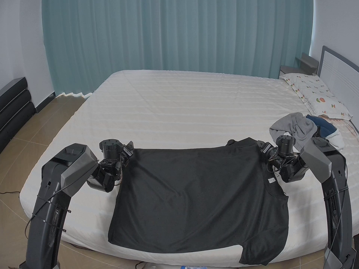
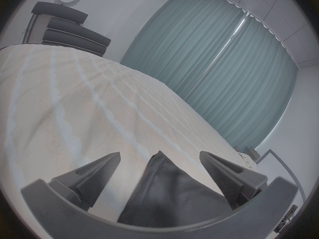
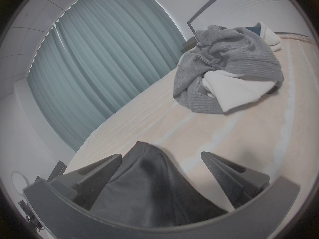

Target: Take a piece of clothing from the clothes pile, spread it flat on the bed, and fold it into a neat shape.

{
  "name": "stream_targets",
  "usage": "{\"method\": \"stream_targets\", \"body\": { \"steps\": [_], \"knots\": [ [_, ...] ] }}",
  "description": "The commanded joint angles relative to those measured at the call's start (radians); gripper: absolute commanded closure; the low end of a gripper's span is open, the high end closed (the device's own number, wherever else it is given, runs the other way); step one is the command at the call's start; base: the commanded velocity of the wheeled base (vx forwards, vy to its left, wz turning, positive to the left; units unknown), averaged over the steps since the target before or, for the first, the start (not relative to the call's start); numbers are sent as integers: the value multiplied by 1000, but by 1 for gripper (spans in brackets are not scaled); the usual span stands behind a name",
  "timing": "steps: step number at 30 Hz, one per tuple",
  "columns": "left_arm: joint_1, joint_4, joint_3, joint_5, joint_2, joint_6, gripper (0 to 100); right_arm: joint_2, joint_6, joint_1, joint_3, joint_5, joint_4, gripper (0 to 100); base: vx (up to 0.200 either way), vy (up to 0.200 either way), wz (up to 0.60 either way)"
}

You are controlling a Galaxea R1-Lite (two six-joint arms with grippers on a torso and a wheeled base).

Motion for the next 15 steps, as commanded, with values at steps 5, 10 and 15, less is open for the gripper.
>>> {"method": "stream_targets", "body": {
  "steps": [5,10,15],
  "knots": [
    [-7,-18,423,-47,-423,-22,0,-446,102,10,529,29,-11,0,0,0,0],
    [-33,-20,712,-120,-621,-57,0,-605,125,30,828,55,-134,0,0,0,0],
    [-75,-36,928,-185,-719,-158,0,-668,114,48,1097,127,-290,0,0,0,0]
  ]
}}
